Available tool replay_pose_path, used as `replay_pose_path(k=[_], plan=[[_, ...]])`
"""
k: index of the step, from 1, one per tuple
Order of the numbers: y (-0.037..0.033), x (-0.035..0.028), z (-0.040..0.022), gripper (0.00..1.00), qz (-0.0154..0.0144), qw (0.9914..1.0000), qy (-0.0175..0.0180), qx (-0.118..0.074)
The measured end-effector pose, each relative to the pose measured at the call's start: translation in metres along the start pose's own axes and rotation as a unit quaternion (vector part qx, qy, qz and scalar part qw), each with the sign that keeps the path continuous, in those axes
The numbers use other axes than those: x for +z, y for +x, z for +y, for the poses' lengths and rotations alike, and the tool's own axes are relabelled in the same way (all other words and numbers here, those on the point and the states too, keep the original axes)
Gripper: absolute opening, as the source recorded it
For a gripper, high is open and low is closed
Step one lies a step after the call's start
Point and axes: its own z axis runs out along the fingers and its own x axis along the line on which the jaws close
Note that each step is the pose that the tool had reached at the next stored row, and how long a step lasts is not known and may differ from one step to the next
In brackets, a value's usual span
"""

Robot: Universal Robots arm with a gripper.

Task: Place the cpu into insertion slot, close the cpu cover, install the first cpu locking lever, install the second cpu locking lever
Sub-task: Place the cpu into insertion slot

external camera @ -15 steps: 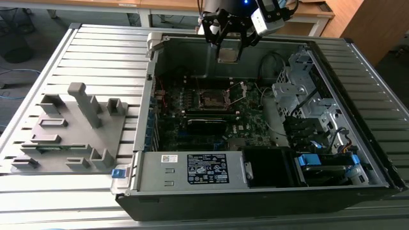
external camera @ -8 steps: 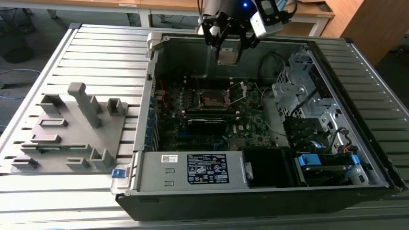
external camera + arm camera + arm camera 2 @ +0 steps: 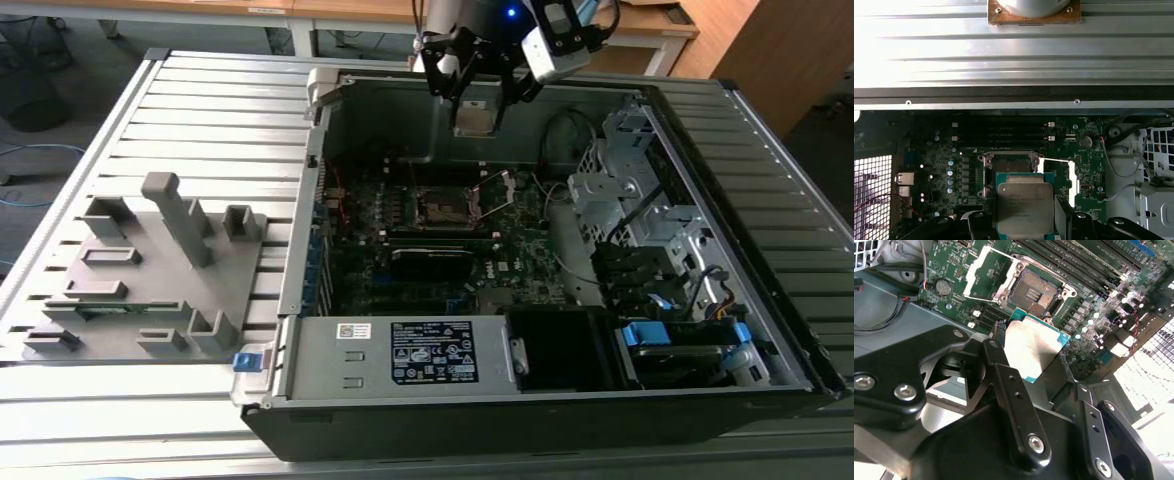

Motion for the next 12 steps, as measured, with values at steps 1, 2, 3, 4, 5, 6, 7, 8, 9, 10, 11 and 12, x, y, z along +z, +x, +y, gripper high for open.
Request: replay_pose_path(k=[1, 2, 3, 4, 5, 6, 7, 8, 9, 10, 11, 12], plan=[[0.0, 0.0, 0.0, 0.54, 0.0, 1.0, 0.0, 0.0], [0.0, 0.0, 0.0, 0.54, 0.0, 1.0, 0.0, 0.0], [0.0, 0.0001, 0.0, 0.54, -0.0001, 1.0, 0.0, 0.001], [0.0, 0.0002, 0.0, 0.54, -0.0003, 0.99999, 0.0, 0.004], [0.0, 0.0004, 0.0, 0.54, -0.0009, 0.99994, -0.0002, 0.01], [0.0, 0.0007, -0.0001, 0.54, -0.0017, 0.99981, -0.0004, 0.019], [0.0, 0.001, -0.0001, 0.54, -0.0025, 0.99959, -0.0006, 0.028], [0.0, 0.0013, -0.0001, 0.54, -0.0032, 0.9993, -0.0007, 0.037], [0.0, 0.0017, -0.0001, 0.54, -0.004, 0.99892, -0.0009, 0.046], [0.0, 0.0021, -0.0002, 0.54, -0.0048, 0.99846, -0.0011, 0.055], [-0.0001, 0.0026, -0.0002, 0.54, -0.0056, 0.99791, -0.0013, 0.064], [-0.0001, 0.0029, -0.0003, 0.54, -0.0063, 0.9973, -0.0014, 0.073]])
